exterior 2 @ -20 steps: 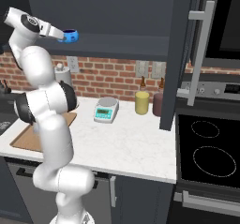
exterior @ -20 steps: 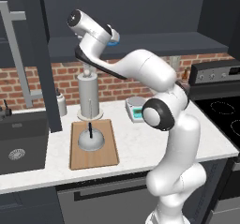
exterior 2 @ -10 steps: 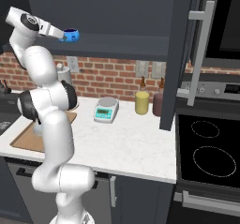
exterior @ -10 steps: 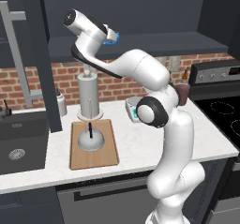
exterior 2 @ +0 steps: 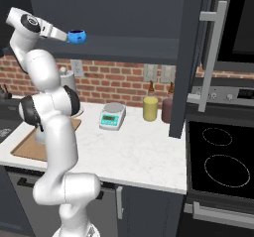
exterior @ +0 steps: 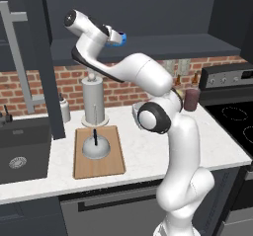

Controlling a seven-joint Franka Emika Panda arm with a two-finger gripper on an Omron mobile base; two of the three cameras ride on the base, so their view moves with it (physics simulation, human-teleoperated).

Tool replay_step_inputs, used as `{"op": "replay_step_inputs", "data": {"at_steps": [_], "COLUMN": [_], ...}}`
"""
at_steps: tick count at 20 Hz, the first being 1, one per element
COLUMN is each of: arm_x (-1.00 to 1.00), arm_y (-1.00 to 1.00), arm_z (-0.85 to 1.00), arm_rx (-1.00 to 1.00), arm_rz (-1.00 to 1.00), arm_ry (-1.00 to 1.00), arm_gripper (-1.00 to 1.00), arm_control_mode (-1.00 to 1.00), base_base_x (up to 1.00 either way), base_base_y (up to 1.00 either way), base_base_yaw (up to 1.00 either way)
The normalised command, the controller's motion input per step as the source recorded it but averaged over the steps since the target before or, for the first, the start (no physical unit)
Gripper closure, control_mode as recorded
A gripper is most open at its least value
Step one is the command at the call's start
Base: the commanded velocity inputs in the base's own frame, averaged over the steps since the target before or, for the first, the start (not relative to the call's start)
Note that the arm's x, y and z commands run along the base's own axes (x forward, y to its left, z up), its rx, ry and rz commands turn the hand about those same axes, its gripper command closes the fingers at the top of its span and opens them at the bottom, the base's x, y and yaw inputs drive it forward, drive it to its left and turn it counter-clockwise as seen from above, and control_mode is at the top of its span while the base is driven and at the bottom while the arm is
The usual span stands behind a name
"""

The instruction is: Pick the kettle from the counter and place it on the tray. Then pick the mug from the cabinet and place it on the tray. Then close the cabinet doors.

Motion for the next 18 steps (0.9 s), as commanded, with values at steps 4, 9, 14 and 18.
{"op": "replay_step_inputs", "data": {"at_steps": [4, 9, 14, 18], "arm_x": [-0.14, -0.35, -0.38, -0.64], "arm_y": [-0.24, -0.37, -0.43, -0.39], "arm_z": [-0.11, -0.03, -0.02, 0.00], "arm_rx": [0.01, 0.00, 0.00, 0.03], "arm_rz": [0.00, 0.00, 0.00, 0.00], "arm_ry": [-0.18, -0.21, -0.18, -0.09], "arm_gripper": [1.00, 1.00, 1.00, 1.00], "arm_control_mode": [-1.00, -1.00, -1.00, -1.00], "base_base_x": [0.00, 0.00, 0.00, 0.00], "base_base_y": [0.00, 0.00, 0.00, 0.00], "base_base_yaw": [0.00, 0.00, 0.00, 0.00]}}
